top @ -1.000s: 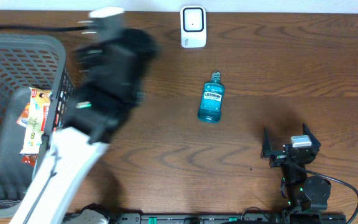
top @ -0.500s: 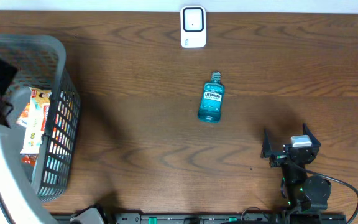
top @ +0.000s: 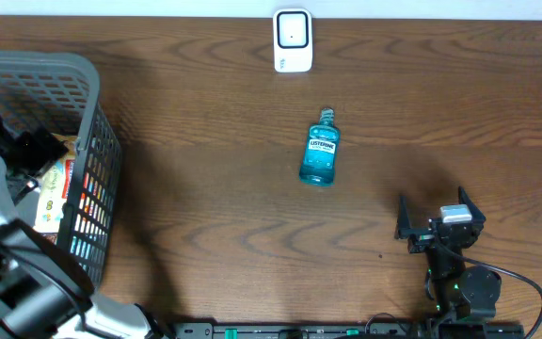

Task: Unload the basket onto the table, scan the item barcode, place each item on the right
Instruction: 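Reach the left gripper into the basket and grasp the snack bag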

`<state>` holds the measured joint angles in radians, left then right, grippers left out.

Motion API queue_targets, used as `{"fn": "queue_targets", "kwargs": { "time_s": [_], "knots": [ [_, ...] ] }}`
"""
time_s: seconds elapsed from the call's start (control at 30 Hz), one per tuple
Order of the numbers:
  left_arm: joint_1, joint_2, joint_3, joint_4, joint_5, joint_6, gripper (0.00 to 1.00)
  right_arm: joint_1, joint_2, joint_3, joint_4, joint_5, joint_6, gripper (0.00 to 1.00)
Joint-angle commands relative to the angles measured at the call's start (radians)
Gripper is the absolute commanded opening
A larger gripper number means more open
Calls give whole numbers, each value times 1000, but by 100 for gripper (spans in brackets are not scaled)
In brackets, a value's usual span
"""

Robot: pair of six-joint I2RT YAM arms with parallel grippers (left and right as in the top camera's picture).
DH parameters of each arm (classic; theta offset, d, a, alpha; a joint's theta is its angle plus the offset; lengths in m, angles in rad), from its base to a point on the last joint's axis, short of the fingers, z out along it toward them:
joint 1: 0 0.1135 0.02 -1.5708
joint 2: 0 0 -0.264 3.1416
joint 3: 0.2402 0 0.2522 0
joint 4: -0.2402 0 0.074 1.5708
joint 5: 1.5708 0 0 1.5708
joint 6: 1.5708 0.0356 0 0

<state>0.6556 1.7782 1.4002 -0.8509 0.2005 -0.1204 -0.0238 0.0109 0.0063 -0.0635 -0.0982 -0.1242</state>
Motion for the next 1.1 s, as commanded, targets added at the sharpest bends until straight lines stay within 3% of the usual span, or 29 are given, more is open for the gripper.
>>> {"fn": "queue_targets", "kwargs": {
  "time_s": [0.0,0.23,0.27,0.3,0.37,0.4,0.7,0.9,1.07],
  "knots": [
    [1,77,-5,-6,23,62,96,3,-5,-1,-5,3,0,99],
    [0,206,-5,-14,21,68,95,3,-4,-1,-4,3,-1,99],
    [0,225,-5,-21,22,68,85,3,-5,-1,-4,3,-1,99],
    [0,242,-5,-29,31,68,53,3,-5,-1,-4,3,-1,99],
    [0,254,-5,-35,51,68,13,3,-5,-1,-5,3,-1,99],
    [0,254,-5,-39,63,68,7,3,-4,-1,-5,3,0,99],
    [1,84,76,-63,63,58,8,3,-4,-1,-5,3,0,99],
    [1,-172,119,-7,-126,-64,8,3,-4,-1,-5,3,0,99],
    [1,-290,119,30,-149,-81,15,3,-4,-1,-5,3,-1,99]
  ]
}}
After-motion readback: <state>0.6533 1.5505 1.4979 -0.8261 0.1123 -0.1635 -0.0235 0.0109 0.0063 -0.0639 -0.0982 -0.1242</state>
